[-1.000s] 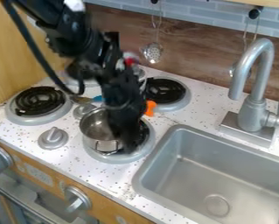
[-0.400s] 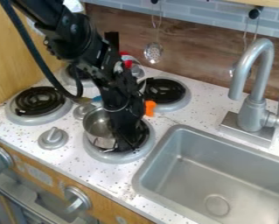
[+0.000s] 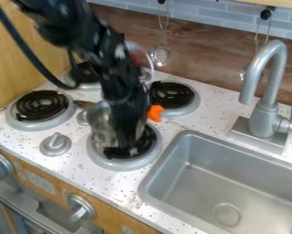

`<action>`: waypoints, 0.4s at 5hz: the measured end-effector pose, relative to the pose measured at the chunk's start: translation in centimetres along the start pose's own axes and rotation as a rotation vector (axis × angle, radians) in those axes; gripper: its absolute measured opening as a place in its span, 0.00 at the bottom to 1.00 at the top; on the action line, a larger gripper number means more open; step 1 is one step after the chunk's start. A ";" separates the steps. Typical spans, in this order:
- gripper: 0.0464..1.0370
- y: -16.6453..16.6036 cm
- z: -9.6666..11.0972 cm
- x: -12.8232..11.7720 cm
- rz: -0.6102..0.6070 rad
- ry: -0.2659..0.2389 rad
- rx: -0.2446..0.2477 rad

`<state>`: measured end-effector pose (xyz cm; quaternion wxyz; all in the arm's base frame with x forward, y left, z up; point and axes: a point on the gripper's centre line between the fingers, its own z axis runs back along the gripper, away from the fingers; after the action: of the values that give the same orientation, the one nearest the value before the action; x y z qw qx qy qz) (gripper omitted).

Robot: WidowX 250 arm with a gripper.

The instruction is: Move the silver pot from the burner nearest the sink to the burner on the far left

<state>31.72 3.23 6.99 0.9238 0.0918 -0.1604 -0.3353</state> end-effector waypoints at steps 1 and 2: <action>0.05 2.1 2.6 -2.1 0.064 -0.034 0.050; 0.05 4.4 3.3 -5.1 0.151 0.000 0.090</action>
<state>29.42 9.65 10.05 0.9414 0.1209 -0.1818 -0.2569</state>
